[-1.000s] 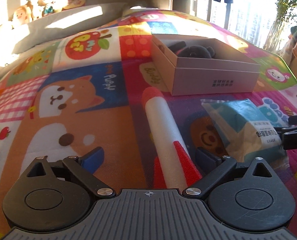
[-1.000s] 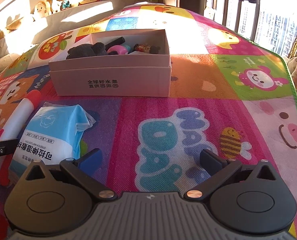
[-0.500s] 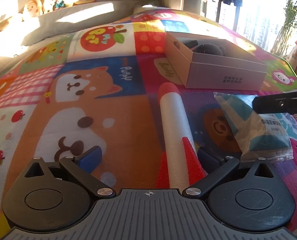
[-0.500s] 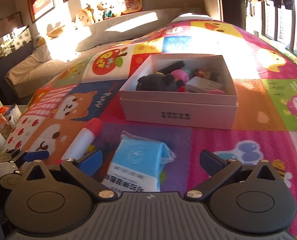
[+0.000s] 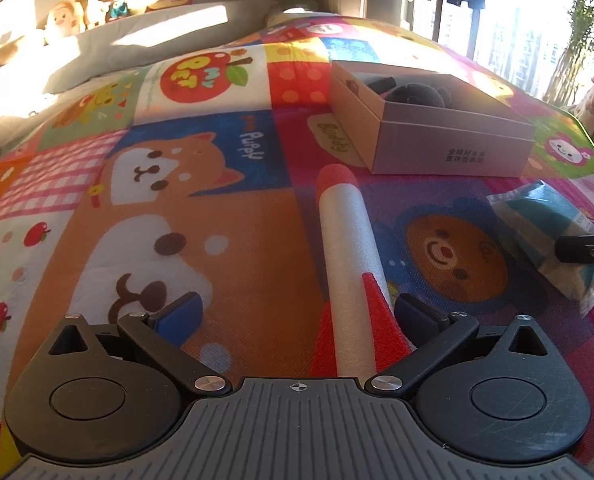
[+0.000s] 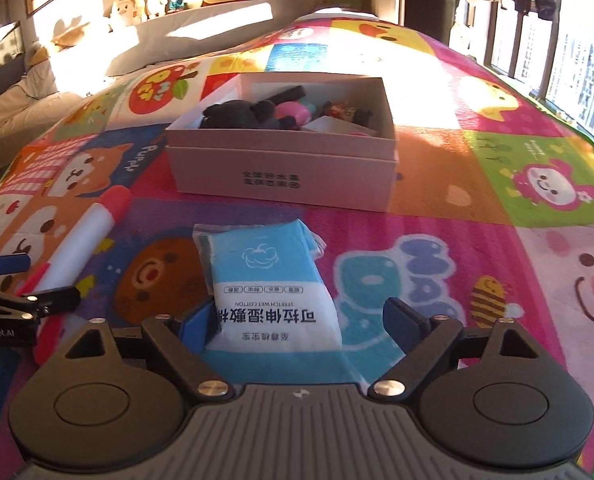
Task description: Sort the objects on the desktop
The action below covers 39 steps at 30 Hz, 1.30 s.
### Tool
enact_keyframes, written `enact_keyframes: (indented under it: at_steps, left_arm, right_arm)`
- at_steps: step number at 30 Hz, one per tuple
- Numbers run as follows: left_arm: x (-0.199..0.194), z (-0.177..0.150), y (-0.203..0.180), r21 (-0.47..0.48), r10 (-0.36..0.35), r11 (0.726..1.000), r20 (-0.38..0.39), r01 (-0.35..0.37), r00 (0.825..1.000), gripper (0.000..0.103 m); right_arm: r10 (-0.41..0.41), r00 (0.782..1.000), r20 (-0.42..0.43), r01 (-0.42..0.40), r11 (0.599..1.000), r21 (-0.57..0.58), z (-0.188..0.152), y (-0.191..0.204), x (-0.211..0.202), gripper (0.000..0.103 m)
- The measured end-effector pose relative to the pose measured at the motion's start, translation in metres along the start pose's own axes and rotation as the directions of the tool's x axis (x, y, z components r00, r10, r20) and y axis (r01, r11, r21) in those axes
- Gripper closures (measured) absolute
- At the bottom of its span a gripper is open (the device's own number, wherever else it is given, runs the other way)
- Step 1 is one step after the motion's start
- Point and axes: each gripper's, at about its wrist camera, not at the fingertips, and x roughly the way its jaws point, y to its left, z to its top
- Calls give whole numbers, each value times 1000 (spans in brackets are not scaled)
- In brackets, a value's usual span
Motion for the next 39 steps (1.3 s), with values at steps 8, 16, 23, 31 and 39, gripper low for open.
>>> enact_keyframes:
  at_steps: [8, 16, 23, 31, 39]
  left_arm:
    - [-1, -2, -13, 12, -6, 1000, -10, 6, 1000, 0]
    - [0, -3, -13, -3, -3, 1000, -13, 2, 1000, 0]
    - [-1, -1, -14, 7, -10, 1000, -28, 11, 1000, 0]
    - [-35, 27, -13, -49, -119, 991, 125, 125, 985, 2]
    - [-24, 23, -37, 11, -143, 990, 82, 142, 986, 24]
  right_arm:
    - [-12, 1000, -29, 14, 999, 47, -15, -17, -1, 1]
    - [-2, 999, -53, 6, 998, 68, -19, -15, 7, 0]
    - [-25, 999, -28, 26, 1000, 5, -26, -8, 7, 0]
    - [-27, 1000, 2, 27, 1000, 1, -31, -8, 6, 0]
    - [-29, 1000, 6, 29, 1000, 2, -32, -8, 5, 0]
